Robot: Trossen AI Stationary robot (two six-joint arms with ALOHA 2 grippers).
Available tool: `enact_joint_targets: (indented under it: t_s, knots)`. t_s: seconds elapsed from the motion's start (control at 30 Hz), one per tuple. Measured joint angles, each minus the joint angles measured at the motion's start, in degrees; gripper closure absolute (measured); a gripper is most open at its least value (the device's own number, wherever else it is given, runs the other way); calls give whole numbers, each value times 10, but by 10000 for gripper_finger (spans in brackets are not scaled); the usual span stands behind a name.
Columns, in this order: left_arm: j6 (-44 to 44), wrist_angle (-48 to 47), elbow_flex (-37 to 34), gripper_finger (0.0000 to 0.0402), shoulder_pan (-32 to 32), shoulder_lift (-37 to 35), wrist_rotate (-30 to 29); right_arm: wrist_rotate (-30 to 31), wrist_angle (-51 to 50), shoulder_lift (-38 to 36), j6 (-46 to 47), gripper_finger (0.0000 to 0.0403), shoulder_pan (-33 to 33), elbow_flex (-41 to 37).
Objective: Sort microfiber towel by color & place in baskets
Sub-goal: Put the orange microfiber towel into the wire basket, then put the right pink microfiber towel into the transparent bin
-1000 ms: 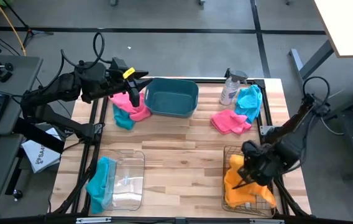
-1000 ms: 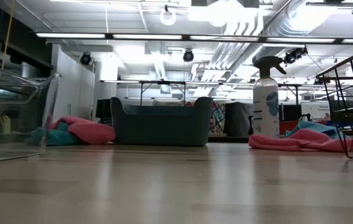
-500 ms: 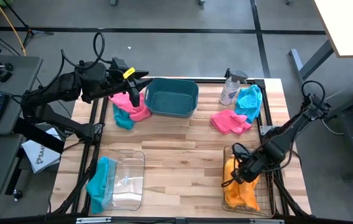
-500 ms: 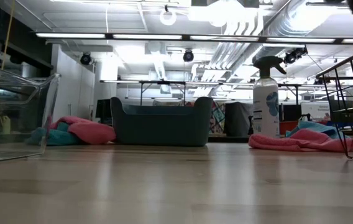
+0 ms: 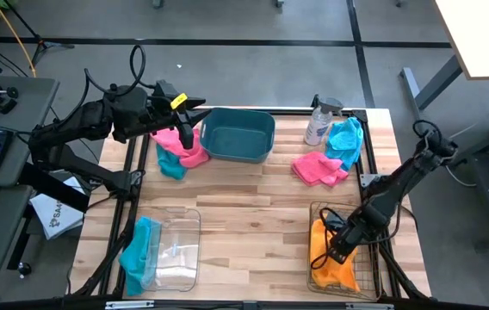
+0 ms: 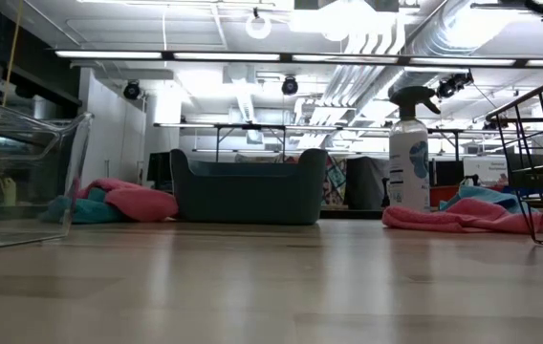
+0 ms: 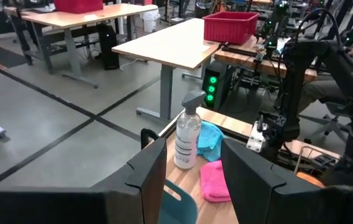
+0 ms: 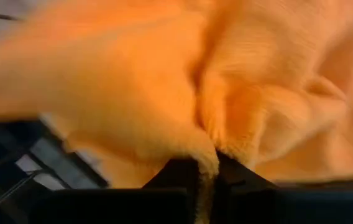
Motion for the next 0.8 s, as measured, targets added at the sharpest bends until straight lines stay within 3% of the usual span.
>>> enact_joint_targets:
  t_s: [0.1,0.23,0.4,0.5,0.63,0.8]
  knots:
    - [0,-2,0,259,0,0,0,-47,4,0,-2,360,-7,-13]
    - [0,-7,0,259,0,0,0,-68,-2,0,-38,283,-7,7]
    - [0,-26,0,259,0,0,-2,-129,-85,0,-115,181,-5,87]
    - [0,-36,0,259,0,0,-2,-135,-168,0,-157,138,-8,158]
    - [0,-37,0,259,0,0,-3,-58,-261,0,-198,113,-33,253]
    - [-6,-39,0,259,0,0,-3,182,-347,0,-200,110,-122,316]
